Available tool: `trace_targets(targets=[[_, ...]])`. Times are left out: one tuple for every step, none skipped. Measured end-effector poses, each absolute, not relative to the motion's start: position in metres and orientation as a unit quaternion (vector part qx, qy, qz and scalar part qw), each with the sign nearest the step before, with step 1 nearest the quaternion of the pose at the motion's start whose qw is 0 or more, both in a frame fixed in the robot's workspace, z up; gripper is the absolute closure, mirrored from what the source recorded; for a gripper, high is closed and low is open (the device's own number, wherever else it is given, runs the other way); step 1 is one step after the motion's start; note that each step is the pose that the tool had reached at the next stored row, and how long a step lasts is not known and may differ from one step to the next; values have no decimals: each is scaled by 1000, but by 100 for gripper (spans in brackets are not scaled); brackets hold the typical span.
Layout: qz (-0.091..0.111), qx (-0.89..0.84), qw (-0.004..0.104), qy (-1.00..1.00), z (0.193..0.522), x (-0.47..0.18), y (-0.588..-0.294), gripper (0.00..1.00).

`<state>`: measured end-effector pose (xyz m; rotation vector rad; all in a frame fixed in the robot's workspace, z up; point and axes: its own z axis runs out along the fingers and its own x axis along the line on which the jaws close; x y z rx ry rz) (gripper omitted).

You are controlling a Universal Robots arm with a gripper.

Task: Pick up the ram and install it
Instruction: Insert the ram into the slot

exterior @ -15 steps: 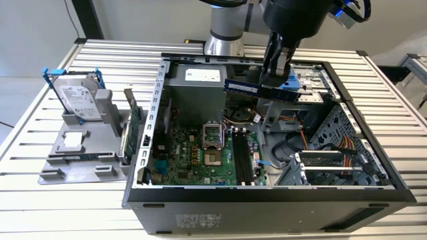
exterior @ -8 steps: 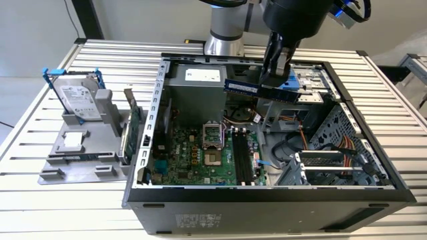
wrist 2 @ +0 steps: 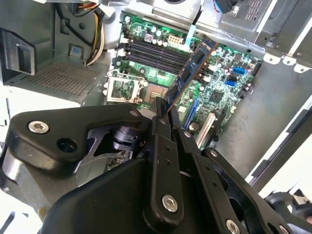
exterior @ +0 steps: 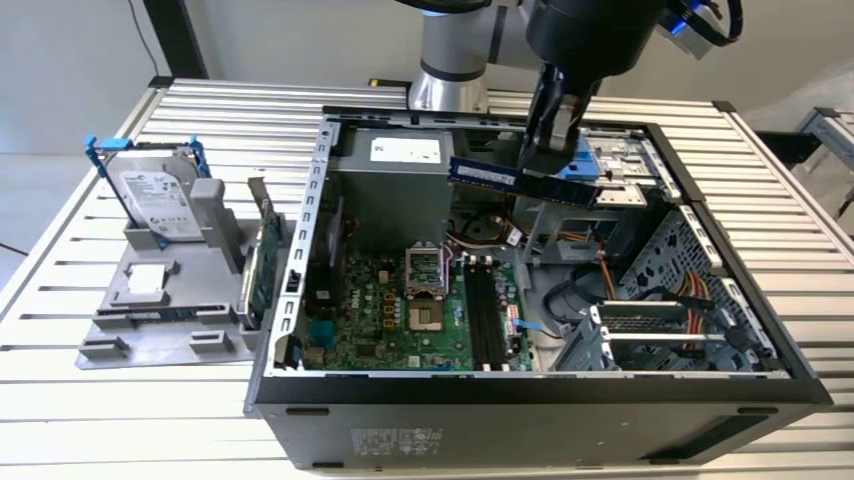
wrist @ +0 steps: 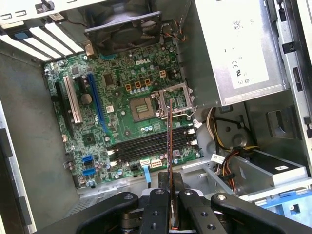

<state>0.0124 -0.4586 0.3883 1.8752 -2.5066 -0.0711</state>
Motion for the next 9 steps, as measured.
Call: trace_targets(targets=[[-23, 598, 5, -801, 388, 12, -459, 100], [-23, 597, 5, -802, 388, 12, -459, 100], [-23, 595, 5, -803, 388, 12, -459, 100], [-23, 594, 5, -804, 388, 12, -459, 100], [-23, 593, 5, -805, 388, 12, -459, 100], [-23, 592, 5, -805, 388, 12, -459, 100], [-23, 591, 5, -806, 388, 12, -459, 100], [-23, 590, 5, -807, 388, 12, -459, 100], [-23, 589, 5, -808, 388, 12, -459, 100]])
